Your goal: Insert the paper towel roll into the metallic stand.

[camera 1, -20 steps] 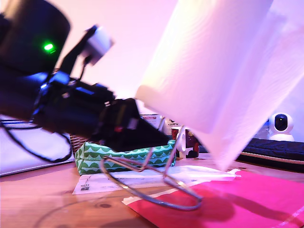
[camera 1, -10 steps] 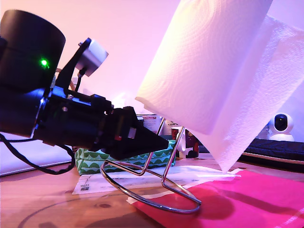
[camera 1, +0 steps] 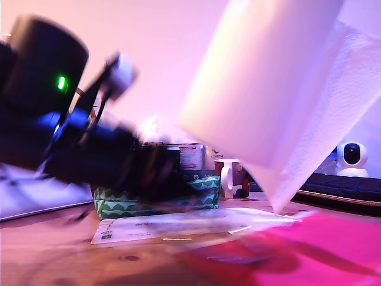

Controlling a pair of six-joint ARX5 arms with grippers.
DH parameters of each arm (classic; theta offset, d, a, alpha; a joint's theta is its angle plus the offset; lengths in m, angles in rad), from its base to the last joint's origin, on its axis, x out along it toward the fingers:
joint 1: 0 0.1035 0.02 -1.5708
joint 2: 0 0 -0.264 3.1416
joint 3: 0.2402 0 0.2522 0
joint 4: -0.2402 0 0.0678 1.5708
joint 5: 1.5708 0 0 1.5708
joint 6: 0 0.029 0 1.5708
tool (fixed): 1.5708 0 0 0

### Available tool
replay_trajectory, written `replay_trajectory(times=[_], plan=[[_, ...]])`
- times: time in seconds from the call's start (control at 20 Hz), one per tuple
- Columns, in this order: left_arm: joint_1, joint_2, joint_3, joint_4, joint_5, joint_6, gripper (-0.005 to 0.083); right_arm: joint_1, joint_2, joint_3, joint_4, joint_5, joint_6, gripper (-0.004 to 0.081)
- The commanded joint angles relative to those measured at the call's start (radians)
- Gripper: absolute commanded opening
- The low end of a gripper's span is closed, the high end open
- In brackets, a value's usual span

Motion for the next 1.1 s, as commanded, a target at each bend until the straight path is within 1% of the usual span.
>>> replay_trajectory(times=[0.0, 0.15, 0.25, 0.45, 0.6, 0.7, 0.85, 0.9, 0.95, 1.05], plan=[[0.002, 0.011, -0.027, -0.012, 0.0, -0.005, 0.0134, -0.02, 0.023, 0.007, 0.005, 0.032, -0.005, -0.0012], [0.005, 0.003, -0.027, -0.04, -0.006, -0.005, 0.0133, -0.02, 0.024, 0.007, 0.005, 0.031, -0.002, -0.0012], [0.006, -0.001, -0.027, -0.041, -0.006, -0.005, 0.0133, -0.02, 0.024, 0.007, 0.006, 0.026, 0.022, -0.0012], [0.014, -0.024, -0.027, -0.05, -0.006, -0.005, 0.0133, -0.007, 0.024, 0.007, 0.018, -0.064, 0.023, -0.0012], [0.027, -0.062, -0.027, -0.12, -0.02, -0.005, 0.0133, 0.006, 0.024, 0.007, 0.02, -0.111, 0.008, -0.0012], [0.042, -0.097, -0.027, -0.197, -0.054, 0.005, 0.0132, 0.006, 0.023, 0.007, 0.018, -0.161, -0.041, -0.0012], [0.06, -0.156, -0.027, -0.312, -0.123, 0.029, 0.013, 0.006, 0.023, 0.007, 0.018, -0.264, -0.063, -0.0012], [0.066, -0.179, -0.027, -0.344, -0.151, 0.029, 0.0127, 0.006, 0.023, 0.007, 0.019, -0.273, -0.065, -0.0012], [0.072, -0.2, -0.027, -0.372, -0.182, 0.029, 0.0105, 0.007, 0.023, 0.007, 0.018, -0.277, -0.066, -0.0012], [0.086, -0.242, -0.027, -0.419, -0.236, 0.029, 0.0017, 0.015, 0.024, 0.007, 0.019, -0.306, -0.066, -0.0012]])
